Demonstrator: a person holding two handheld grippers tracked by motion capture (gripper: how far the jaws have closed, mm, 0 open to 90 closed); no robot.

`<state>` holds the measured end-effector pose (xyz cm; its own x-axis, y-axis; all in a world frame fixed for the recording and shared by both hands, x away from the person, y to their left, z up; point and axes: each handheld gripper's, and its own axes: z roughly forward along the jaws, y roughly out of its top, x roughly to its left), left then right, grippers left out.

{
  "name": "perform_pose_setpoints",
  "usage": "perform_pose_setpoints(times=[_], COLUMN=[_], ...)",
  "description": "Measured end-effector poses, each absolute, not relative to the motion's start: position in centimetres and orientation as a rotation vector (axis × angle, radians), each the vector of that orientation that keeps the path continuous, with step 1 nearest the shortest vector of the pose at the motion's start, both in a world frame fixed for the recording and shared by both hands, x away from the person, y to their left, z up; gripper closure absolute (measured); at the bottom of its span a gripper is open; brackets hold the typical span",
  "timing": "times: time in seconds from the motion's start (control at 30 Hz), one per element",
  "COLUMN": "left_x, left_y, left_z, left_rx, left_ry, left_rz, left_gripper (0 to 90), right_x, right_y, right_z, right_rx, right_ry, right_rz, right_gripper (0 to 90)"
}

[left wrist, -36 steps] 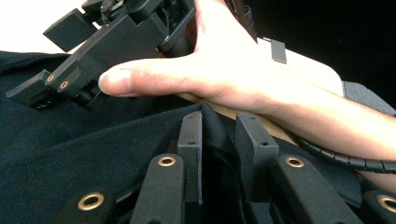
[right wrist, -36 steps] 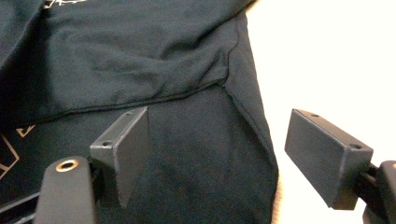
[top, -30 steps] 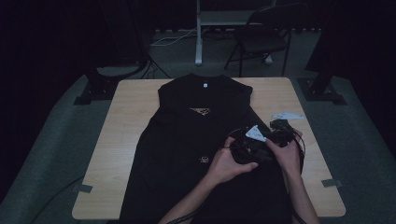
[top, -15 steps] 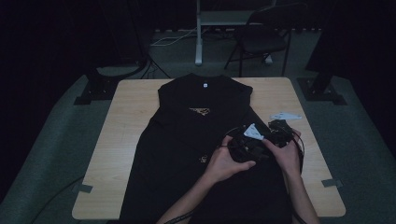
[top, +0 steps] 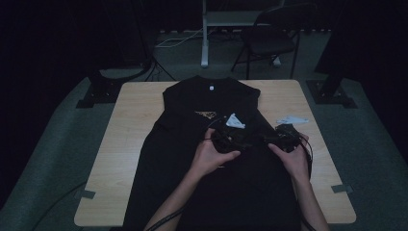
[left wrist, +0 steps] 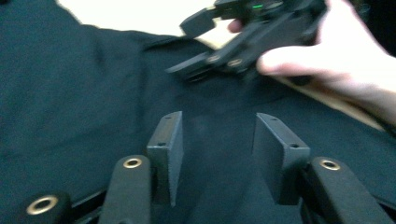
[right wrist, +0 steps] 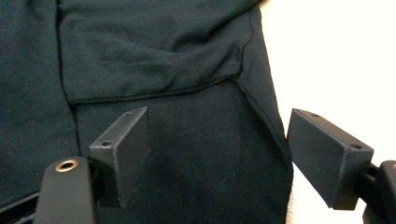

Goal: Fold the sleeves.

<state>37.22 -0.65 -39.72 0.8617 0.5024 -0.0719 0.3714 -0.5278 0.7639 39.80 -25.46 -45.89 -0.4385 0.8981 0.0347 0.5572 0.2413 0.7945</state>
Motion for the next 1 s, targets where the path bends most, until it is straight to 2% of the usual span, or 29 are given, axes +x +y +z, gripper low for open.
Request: perform_pose_setpoints(times=[0.6, 1.0], left_x=[41.6, 44.4], left_y=[10.3, 17.1], left_z=[-40.4, -40.9], left_rx=[2.105, 1.993], left_ry=[0.954, 1.143], left_rz=[0.365, 0.424], left_gripper=[49.3, 48.4], right_x=[39.8, 39.9], right_y=[-25.2, -25.1], right_z=[-46.0, -46.1], right_rx=[1.319, 1.313], right_ry=[2.111, 2.124], right_rz=[1.05, 1.04], right_gripper=[21.7, 21.6])
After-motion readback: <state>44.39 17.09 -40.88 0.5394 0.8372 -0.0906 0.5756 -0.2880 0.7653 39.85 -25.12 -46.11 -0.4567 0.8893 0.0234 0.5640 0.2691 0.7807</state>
